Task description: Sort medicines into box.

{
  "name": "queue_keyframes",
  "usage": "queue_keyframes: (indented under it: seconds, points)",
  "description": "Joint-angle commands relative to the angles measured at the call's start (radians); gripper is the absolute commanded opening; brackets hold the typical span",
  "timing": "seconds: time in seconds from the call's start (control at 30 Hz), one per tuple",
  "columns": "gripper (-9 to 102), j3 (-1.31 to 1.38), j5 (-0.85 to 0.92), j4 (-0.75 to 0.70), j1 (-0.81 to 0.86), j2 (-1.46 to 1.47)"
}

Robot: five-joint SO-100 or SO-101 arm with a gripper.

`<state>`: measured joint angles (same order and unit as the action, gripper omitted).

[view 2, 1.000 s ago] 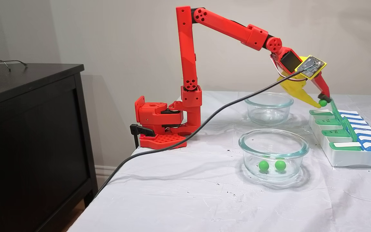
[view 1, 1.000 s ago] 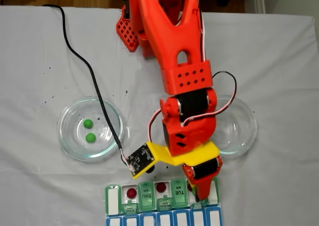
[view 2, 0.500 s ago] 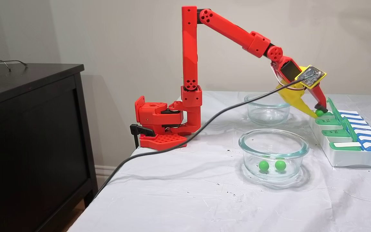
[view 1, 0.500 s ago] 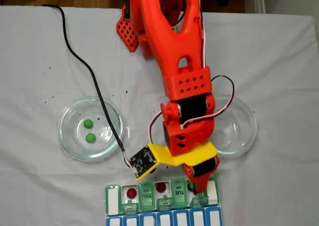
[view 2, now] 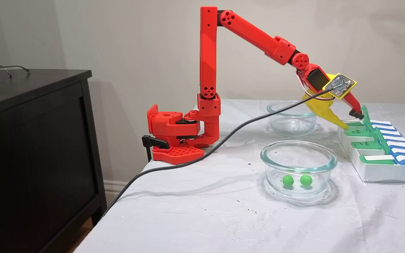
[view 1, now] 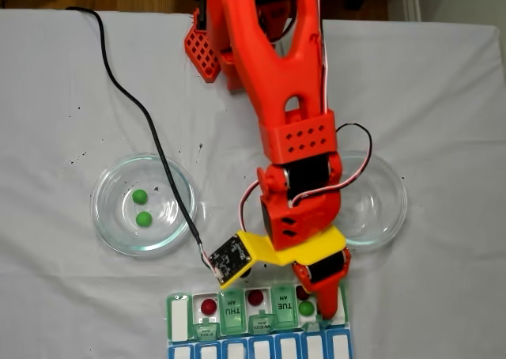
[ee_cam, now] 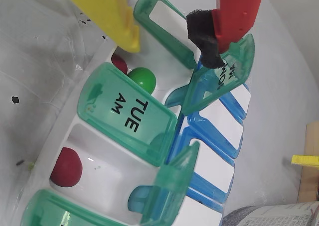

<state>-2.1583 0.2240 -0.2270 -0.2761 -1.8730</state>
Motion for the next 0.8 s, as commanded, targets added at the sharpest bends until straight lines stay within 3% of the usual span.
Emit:
queue_keyframes:
  seconds: [0.0,0.33,0.5,0.67,0.77]
  points:
    - [21,0.025,0.003,-0.003,0.012,-0.054]
    - [0,0.061,0.069,-0.42,0.074,-0.425]
    - [0,0.06,0.107,-0.591,0.103,-0.584]
    - [0,0.23,0.198,-0.885,0.178,-0.52]
    - [0,0.258,0.304,-0.968,0.222,-0.517]
